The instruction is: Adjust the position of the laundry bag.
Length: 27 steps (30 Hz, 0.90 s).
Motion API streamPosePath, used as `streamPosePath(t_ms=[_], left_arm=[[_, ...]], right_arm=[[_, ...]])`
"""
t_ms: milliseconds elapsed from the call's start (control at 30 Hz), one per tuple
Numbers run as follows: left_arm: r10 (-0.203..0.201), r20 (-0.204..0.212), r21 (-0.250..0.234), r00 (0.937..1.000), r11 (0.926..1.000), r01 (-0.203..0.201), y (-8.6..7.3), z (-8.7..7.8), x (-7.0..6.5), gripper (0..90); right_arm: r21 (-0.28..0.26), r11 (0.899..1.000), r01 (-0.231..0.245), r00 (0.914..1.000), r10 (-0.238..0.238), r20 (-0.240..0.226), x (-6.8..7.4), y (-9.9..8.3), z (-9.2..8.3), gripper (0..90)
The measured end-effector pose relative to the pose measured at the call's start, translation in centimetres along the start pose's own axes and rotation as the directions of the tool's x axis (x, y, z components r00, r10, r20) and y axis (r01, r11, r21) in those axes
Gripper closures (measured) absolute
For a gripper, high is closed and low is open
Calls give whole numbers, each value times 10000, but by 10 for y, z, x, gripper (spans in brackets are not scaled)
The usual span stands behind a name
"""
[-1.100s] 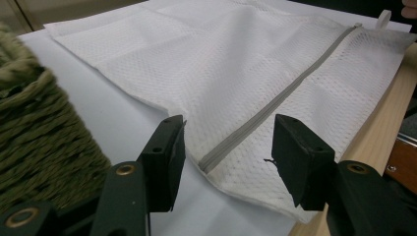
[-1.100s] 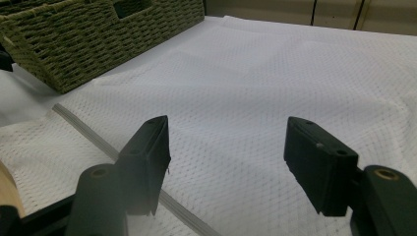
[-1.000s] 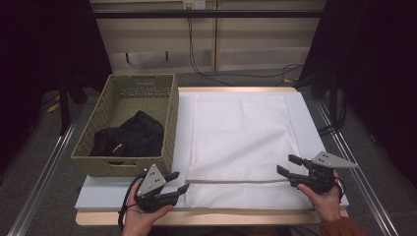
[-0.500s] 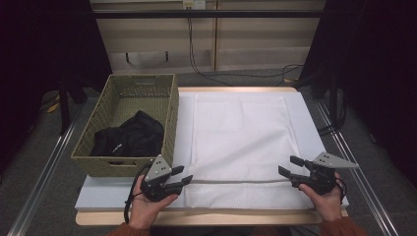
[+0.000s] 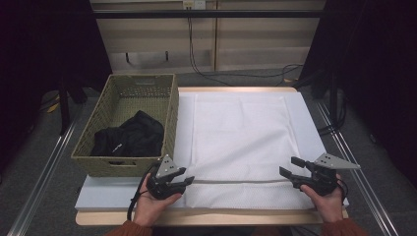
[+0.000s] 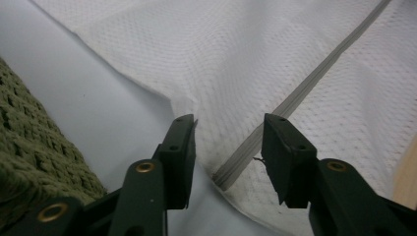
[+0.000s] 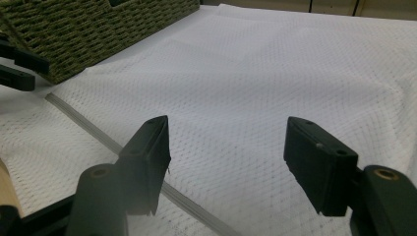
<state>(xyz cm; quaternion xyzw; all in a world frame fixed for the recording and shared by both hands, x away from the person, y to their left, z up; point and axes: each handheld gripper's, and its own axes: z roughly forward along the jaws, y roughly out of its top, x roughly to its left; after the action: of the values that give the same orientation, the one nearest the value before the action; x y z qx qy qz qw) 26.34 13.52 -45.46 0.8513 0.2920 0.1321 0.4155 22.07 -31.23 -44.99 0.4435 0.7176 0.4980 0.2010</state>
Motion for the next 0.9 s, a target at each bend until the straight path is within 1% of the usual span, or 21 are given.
streamPosePath(t_ms=[33,67,100,167,233,300,333,367,400,433,467,500,533,567,600,633,700,733,767,833,900], left_arm=[[-82,-31,-70,10000,9999,82,0,3,-1,537],[-119,85,-33,9999,9999,120,0,4,-2,533],[-9,76,78,10000,10000,8,-1,5,-3,529],[134,209,419,9997,9990,-142,-2,10,-5,517],[174,215,588,9996,9981,-186,-3,14,-7,500],[173,211,639,9996,9978,-187,-3,15,-7,484],[250,206,819,9995,9963,-266,-3,16,-7,463],[250,206,819,9995,9963,-266,-3,16,-7,458],[129,182,838,9998,9964,-144,-5,20,-7,449],[129,182,838,9998,9964,-144,-5,20,-7,443],[247,249,1041,9994,9942,-272,-6,23,-7,443],[181,219,1123,9996,9935,-204,-6,23,-7,439],[182,284,1132,9994,9933,-213,-6,24,-7,438],[233,113,1190,9997,9926,-244,-6,25,-6,438],[189,-23,1169,9998,9930,-185,-6,26,-6,440],[59,103,1105,9999,9938,-70,-7,26,-5,451],[137,240,1377,9996,9903,-169,-6,28,-4,460],[197,289,1390,9994,9900,-236,-7,29,-4,464],[159,333,1411,9993,9898,-205,-6,29,-4,476],[-18,313,1418,9995,9899,-27,-5,29,-2,517],[33,356,1400,9994,9901,-82,-5,29,0,573]], right_arm=[[26,10000,38,10000,-38,-5,0,0,0,339],[48,10000,48,10000,-48,-4,0,-1,0,339],[51,10000,43,10000,-43,-3,0,-1,0,339],[45,10000,38,10000,-38,-11,0,-1,0,339],[27,10000,17,10000,-17,-37,1,-1,0,338],[65,9999,77,10000,-77,-60,1,-1,0,339],[69,9999,132,9999,-131,-89,2,-1,0,339],[84,9999,139,9999,-138,-95,2,-1,0,339],[107,9999,108,9999,-107,-98,2,-2,1,339],[107,9999,108,9999,-107,-98,2,-2,1,339],[124,9999,97,9998,-95,-156,2,-2,1,338],[143,9999,90,9998,-88,-158,2,-2,1,338],[128,9998,154,9997,-151,-201,2,-2,1,337],[146,9997,173,9996,-169,-230,3,-2,2,336],[172,9997,176,9995,-172,-269,3,-2,2,336],[180,9996,213,9993,-208,-309,3,-2,2,336],[208,9995,223,9992,-216,-330,4,-2,2,336],[215,9995,220,9993,-213,-316,4,-2,2,336],[225,9995,200,9993,-193,-330,4,-2,3,336],[239,9995,183,9993,-175,-317,3,-2,3,336],[244,9995,175,9994,-167,-311,3,-2,4,336]])
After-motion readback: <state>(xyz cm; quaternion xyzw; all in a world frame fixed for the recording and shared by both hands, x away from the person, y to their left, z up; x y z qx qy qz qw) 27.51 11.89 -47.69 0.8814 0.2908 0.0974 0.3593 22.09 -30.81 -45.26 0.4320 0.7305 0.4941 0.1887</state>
